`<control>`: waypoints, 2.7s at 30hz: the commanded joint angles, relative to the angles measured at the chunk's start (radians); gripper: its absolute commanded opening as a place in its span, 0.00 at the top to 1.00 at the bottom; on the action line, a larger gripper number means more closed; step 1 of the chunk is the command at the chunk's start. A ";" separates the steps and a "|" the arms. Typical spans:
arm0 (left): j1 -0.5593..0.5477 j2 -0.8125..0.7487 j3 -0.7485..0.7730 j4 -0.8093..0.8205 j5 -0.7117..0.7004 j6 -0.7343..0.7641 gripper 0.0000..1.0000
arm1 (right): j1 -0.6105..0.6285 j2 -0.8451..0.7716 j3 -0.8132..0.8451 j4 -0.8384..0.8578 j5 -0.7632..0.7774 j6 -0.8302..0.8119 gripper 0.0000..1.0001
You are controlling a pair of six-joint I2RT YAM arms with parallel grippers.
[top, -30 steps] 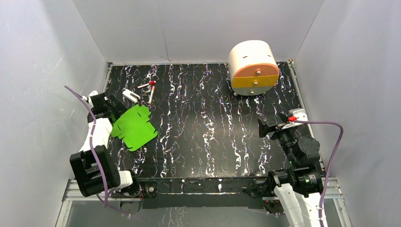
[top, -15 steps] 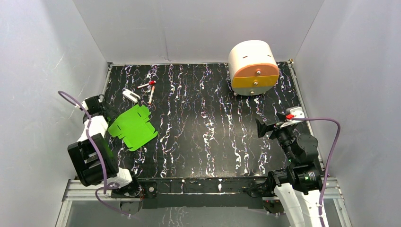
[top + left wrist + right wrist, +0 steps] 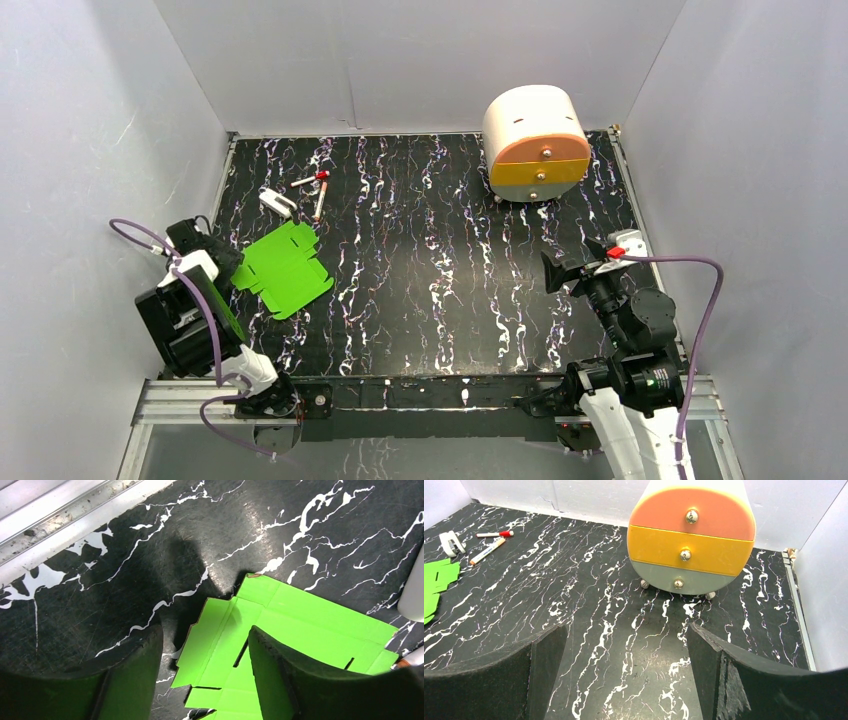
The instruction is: Fold the paper box
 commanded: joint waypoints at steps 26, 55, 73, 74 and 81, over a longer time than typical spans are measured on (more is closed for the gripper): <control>-0.217 0.040 0.036 -0.053 0.236 0.166 0.84 | 0.004 -0.029 -0.002 0.050 0.010 -0.016 0.01; -0.799 0.067 0.062 0.033 0.355 -0.010 0.70 | 0.004 0.187 0.111 -0.041 -0.094 0.108 0.01; -0.797 -0.120 0.062 -0.075 0.311 0.020 0.31 | 0.055 0.667 -0.134 0.552 -0.440 0.421 0.08; -0.796 -0.110 0.056 -0.051 0.322 0.003 0.31 | 0.073 0.706 -0.138 0.593 -0.421 0.439 0.09; -0.789 0.005 0.147 -0.107 0.307 0.067 0.34 | 0.170 0.991 -0.110 0.792 -0.292 0.521 0.15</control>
